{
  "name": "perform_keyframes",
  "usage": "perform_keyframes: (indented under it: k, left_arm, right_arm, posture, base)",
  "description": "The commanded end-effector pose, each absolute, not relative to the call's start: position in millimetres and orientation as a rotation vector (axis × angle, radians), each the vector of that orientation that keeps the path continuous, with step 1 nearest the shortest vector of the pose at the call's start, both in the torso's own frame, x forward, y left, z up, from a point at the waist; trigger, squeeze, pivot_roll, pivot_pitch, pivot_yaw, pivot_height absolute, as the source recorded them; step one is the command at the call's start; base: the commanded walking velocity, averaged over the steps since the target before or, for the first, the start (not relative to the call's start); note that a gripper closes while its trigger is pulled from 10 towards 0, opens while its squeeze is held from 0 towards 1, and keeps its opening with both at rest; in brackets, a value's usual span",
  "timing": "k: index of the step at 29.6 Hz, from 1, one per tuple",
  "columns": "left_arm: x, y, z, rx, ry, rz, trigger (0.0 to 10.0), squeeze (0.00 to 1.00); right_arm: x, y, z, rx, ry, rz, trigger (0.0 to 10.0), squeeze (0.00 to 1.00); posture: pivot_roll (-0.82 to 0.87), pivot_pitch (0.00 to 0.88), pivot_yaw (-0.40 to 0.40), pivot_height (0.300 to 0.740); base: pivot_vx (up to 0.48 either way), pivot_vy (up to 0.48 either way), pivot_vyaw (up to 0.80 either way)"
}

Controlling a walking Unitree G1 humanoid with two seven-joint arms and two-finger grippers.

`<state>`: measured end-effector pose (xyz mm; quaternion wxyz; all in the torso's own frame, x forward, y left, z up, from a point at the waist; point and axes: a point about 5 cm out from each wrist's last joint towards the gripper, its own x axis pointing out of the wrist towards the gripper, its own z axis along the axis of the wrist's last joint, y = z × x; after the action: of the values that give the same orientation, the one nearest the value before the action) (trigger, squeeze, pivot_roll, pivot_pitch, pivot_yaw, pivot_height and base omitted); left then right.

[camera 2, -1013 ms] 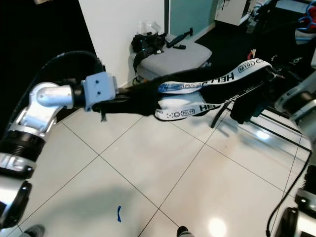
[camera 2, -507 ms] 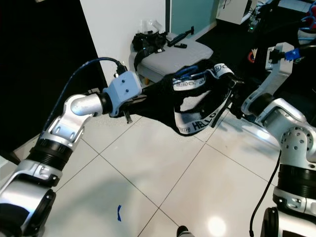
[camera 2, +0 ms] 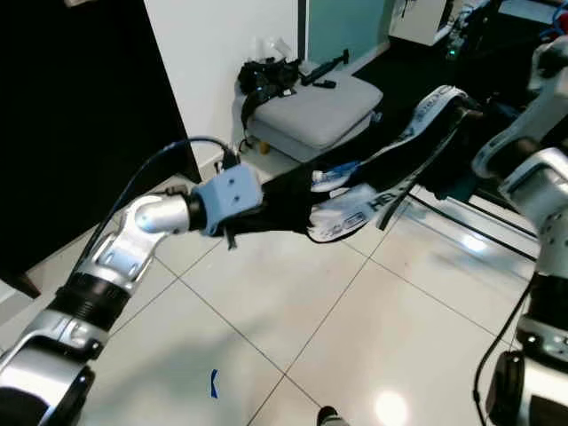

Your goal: Hang hanger

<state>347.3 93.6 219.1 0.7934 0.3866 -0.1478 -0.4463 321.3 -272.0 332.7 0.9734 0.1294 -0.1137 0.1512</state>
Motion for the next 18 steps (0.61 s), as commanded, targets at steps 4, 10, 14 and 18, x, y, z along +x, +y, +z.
perform_keyframes:
  k: [4,10,14,18]
  left_arm:
    - [339.9,84.9,219.4,0.827,-0.354,-0.992,10.0,0.00]
    - [339.1,76.8,221.5,0.819,-0.372,-0.968,10.0,0.00]
    - [350.6,80.5,223.8,0.780,-0.328,-0.833,10.0,0.00]
    - [357.0,84.8,226.8,0.745,-0.303,-0.760,10.0,0.00]
  right_arm:
    - [323.2,-268.1,330.7,0.269,-0.231,0.315,0.0,0.00]
    - [325.8,-257.7,324.5,0.278,-0.209,0.342,0.0,0.00]
    - [327.7,-247.2,322.3,0.280,-0.189,0.390,0.0,0.00]
    - [328.1,-244.7,321.4,0.279,-0.187,0.396,0.0,0.00]
  posture:
    - [-0.03,0.157,0.001,0.740]
    - [-0.03,0.161,-0.001,0.740]
    - [-0.03,0.167,-0.002,0.740]
    - [-0.03,0.168,-0.003,0.740]
  base:
    - [0.000,0.000,0.00]
    - [0.000,0.000,0.00]
    - [0.000,0.000,0.00]
    - [0.000,0.000,0.00]
